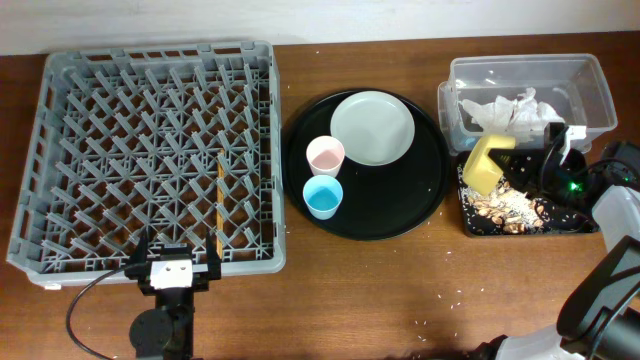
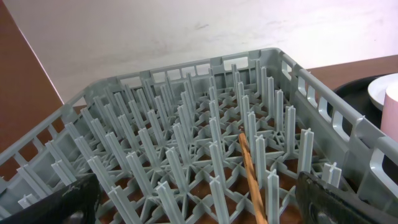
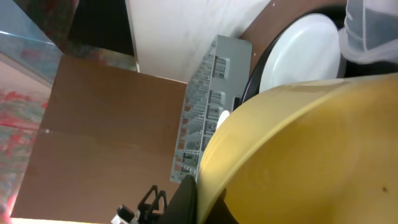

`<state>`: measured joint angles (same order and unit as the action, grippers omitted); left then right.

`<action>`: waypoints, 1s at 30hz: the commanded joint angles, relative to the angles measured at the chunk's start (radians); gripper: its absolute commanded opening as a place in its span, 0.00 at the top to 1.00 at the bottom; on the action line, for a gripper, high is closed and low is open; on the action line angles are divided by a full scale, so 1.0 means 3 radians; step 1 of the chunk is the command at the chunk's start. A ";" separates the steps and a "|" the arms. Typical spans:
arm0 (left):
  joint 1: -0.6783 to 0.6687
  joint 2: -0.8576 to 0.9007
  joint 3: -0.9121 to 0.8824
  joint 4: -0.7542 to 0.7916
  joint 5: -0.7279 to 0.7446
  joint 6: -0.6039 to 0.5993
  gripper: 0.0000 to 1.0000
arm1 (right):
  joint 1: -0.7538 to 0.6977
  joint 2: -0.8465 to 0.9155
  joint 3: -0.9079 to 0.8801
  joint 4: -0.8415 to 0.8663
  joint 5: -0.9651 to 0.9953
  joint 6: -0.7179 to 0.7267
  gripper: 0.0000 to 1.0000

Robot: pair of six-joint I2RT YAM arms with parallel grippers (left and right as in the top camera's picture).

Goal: Sort waste into correct bins and load items into the dishwasher rack
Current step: 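Carry the emptied yellow bowl back and set it on the round tray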

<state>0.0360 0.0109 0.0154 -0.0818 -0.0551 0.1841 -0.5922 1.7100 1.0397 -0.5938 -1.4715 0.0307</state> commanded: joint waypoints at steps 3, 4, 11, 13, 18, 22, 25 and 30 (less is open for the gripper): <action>0.0023 -0.0019 -0.0022 0.0004 0.0037 0.0052 0.01 | 0.0398 -0.0351 0.0051 -0.0065 0.0469 0.0027 0.96; 0.0023 -0.0019 -0.0022 0.0004 0.0037 0.0052 0.01 | 0.0565 -0.0450 0.0051 -0.0066 0.0718 0.0029 0.96; 0.0023 -0.0019 -0.0020 0.0004 0.0037 0.0052 0.01 | 0.1750 -0.0657 0.0051 -0.0066 0.2319 0.0197 0.96; 0.0023 -0.0019 -0.0022 0.0004 0.0037 0.0052 0.01 | 0.2131 -0.0614 0.0051 -0.0066 0.3047 0.0306 0.96; 0.0023 -0.0019 -0.0020 0.0004 0.0037 0.0052 0.01 | 0.2761 -0.0512 0.0051 -0.0027 0.4042 0.0481 0.96; 0.0023 -0.0019 -0.0022 0.0004 0.0037 0.0052 0.01 | 0.3079 -0.0369 0.0050 0.0048 0.4428 0.0584 0.96; 0.0023 -0.0019 -0.0022 0.0004 0.0036 0.0052 0.00 | 0.3183 -0.0233 0.0050 0.0069 0.4510 0.0617 0.96; 0.0023 -0.0019 -0.0022 0.0004 0.0037 0.0052 0.01 | 0.3221 -0.0104 0.0050 0.0127 0.4458 0.0627 0.95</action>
<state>0.0360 0.0109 0.0154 -0.0822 -0.0551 0.1841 0.3656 1.6653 1.0424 -0.5636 -0.1692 0.2058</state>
